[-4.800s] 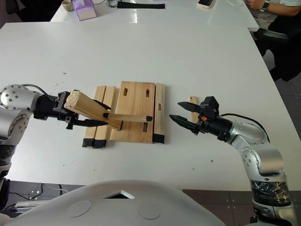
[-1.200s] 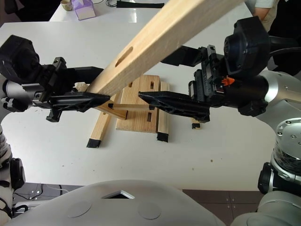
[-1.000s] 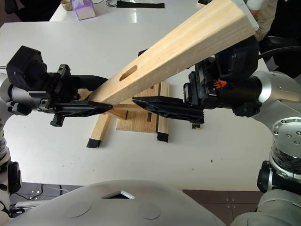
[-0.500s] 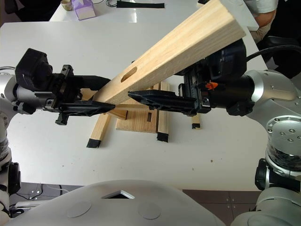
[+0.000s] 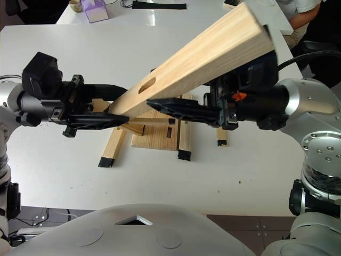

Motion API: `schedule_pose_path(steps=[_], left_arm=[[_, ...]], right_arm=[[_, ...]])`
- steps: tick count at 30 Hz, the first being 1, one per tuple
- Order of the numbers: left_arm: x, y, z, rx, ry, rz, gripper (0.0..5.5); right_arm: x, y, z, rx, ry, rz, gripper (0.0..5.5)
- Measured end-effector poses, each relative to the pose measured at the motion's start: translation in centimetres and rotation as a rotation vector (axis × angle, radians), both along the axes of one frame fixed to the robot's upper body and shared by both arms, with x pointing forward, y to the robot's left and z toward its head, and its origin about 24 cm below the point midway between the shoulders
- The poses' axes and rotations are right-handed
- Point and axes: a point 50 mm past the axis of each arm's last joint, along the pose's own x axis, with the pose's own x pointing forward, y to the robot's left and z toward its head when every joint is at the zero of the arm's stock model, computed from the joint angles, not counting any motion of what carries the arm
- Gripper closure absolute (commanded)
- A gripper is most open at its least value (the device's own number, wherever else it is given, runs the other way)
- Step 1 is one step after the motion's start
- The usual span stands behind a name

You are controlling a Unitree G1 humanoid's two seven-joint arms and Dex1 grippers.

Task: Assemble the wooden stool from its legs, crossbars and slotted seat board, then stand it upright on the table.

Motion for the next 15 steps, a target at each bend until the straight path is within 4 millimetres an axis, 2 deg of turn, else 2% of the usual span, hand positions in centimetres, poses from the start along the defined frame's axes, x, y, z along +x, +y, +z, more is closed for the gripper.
schedule_pose_path(steps=[3,7,9,11,13,15], left_arm=[[0.6,0.2,0.6,-0.028,0.029,0.034,1.96],[2.2,0.5,2.0,-0.136,0.063,0.135,1.92],[3.8,1.0,3.3,-0.217,0.054,0.259,1.92],[5.8,2.3,5.4,-0.352,0.046,0.428,1.92],[6.9,3.7,7.0,-0.458,0.056,0.524,1.92],[7.6,5.0,7.7,-0.491,0.039,0.604,1.92]], right_arm=[[0.3,-0.8,0.7,0.027,-0.018,-0.036,3.51],[0.9,-2.3,1.6,-0.006,-0.086,-0.140,3.51],[1.3,-3.6,2.1,-0.058,-0.134,-0.222,3.51],[1.9,-5.2,2.3,-0.124,-0.180,-0.326,3.51],[2.3,-6.4,2.0,-0.179,-0.190,-0.385,3.51],[2.8,-7.8,1.0,-0.244,-0.185,-0.451,3.51]])
